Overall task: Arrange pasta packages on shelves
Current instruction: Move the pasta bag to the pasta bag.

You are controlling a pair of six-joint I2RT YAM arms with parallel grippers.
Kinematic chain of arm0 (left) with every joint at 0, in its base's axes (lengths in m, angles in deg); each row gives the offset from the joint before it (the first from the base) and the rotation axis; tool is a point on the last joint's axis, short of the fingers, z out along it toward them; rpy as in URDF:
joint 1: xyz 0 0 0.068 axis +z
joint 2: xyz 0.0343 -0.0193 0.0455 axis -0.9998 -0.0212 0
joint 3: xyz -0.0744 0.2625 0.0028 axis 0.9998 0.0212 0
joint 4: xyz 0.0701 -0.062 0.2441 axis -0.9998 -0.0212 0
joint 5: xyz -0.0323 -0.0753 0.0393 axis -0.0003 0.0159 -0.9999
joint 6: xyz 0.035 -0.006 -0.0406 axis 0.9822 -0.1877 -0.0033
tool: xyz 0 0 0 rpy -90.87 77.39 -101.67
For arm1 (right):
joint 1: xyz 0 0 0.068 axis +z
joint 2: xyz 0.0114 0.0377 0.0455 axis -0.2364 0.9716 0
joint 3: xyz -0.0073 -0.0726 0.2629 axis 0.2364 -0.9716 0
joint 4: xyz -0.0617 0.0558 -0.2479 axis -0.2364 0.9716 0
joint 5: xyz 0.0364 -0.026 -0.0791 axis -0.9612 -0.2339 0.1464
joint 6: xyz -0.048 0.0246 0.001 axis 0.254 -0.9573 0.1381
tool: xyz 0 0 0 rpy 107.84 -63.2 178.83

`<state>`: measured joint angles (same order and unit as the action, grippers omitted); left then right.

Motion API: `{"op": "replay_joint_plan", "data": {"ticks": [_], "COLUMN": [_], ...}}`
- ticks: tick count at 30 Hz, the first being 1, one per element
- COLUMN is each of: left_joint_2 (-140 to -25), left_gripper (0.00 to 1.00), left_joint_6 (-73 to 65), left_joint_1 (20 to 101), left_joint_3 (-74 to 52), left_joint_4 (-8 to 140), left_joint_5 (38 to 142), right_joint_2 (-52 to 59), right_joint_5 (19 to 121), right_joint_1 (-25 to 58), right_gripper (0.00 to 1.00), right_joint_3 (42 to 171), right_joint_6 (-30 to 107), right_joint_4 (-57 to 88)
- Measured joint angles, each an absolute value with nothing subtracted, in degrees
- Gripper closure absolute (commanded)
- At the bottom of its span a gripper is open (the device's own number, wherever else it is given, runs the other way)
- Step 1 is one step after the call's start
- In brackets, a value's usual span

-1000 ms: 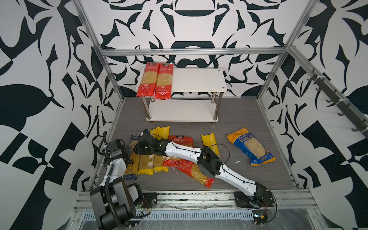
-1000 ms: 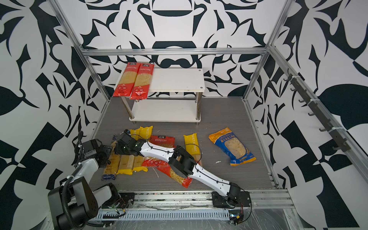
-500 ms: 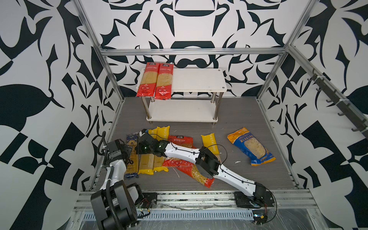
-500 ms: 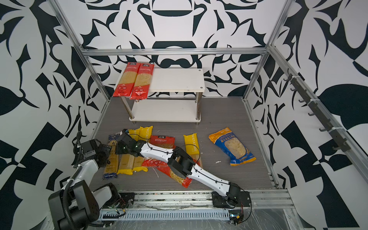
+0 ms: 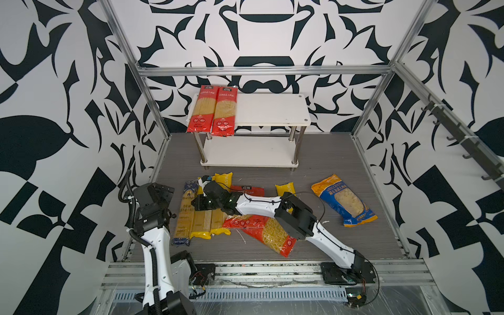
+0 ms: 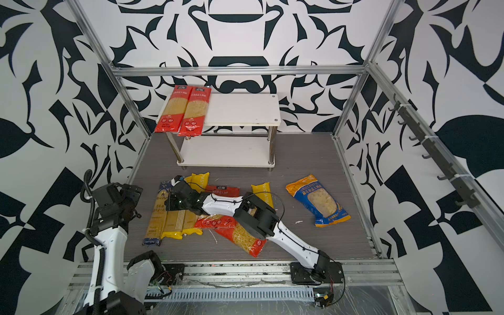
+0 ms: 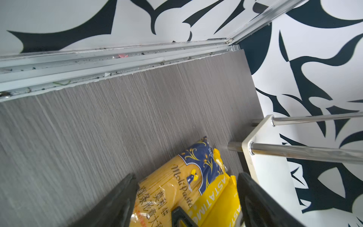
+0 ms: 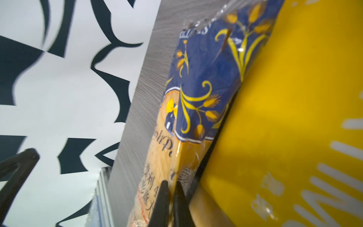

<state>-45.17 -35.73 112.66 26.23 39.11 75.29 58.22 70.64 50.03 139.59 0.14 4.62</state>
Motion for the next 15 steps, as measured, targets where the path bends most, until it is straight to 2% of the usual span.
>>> {"op": "replay_joint_plan", "data": {"ticks": [15], "left_joint_2": [-44.7], "left_gripper": [0.16], "left_joint_6": [-33.0], "left_joint_1": [111.5], "left_joint_3": [24.0], "left_joint_4": [35.6], "left_joint_5": [82.5], "right_joint_2": [37.0], "right_joint_5": [74.3], "right_joint_1": [47.5], "right_gripper": [1.00], "right_joint_3": [106.7], "right_joint_6": [-7.6], "right_joint_4": [-14.4]}}
